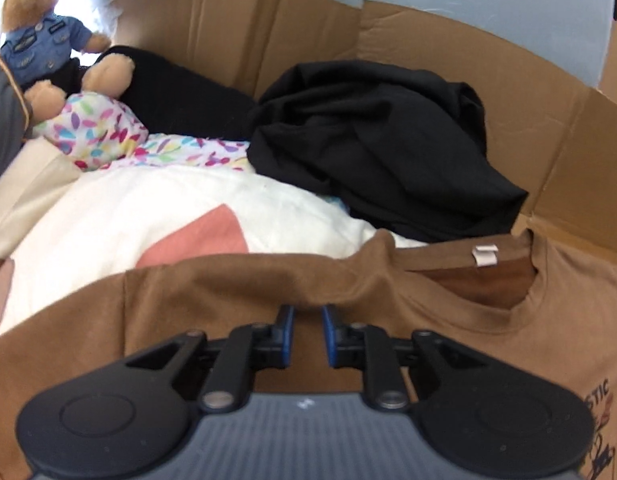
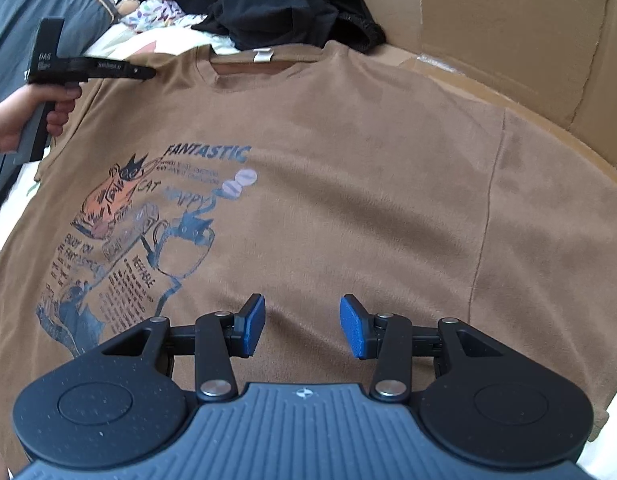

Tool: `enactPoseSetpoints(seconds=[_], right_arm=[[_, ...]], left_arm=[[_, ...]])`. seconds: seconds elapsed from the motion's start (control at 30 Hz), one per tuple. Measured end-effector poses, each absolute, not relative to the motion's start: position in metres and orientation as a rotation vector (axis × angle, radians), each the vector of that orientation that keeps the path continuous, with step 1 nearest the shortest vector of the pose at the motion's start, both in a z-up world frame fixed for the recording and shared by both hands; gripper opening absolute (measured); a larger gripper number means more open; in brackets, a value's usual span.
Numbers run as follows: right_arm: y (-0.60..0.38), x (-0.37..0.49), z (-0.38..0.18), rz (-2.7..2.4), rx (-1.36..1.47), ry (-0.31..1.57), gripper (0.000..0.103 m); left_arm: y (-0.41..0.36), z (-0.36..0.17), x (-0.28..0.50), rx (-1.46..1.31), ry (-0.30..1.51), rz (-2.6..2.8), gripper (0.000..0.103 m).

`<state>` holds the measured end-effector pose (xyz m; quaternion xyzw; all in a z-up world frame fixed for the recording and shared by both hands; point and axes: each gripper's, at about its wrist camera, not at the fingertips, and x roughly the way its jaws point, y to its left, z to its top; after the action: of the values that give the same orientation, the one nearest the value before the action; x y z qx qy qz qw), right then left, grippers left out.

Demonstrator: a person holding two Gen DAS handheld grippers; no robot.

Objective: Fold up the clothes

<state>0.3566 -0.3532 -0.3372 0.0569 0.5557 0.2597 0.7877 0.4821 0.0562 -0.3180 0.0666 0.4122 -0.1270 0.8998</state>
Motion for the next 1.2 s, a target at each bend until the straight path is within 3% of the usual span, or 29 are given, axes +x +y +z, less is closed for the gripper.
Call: enactPoseSetpoints(seconds=[0.33, 0.73, 0.87, 1.1, 1.2], right_arm=[[-0.355, 0.360, -0.343, 0.568, 0.146, 1.201, 0.046], [-0.359, 0.358, -0.344, 0.578, 0.151, 1.204, 0.046], [-0.362, 0.356, -0.345, 0.581, 0.151, 1.207, 0.046], [-0.363, 0.356, -0.344, 0.585, 0.148, 1.206, 0.047], [-0.362, 0.356, -0.344, 0.584, 0.147, 1.205, 0.047]], left_arm=[[0.049, -0.313, 0.489, 0.047, 0.761, -0.264, 0.019], [0.018, -0.331, 0.506, 0.171, 0.829, -0.245, 0.018], [0.020, -0.327, 0.507, 0.172, 0.779, -0.188, 0.017], [0.031, -0.318, 0.503, 0.210, 0.734, -0.175, 0.021], [0.032, -0.317, 0.500, 0.276, 0.732, -0.234, 0.038]])
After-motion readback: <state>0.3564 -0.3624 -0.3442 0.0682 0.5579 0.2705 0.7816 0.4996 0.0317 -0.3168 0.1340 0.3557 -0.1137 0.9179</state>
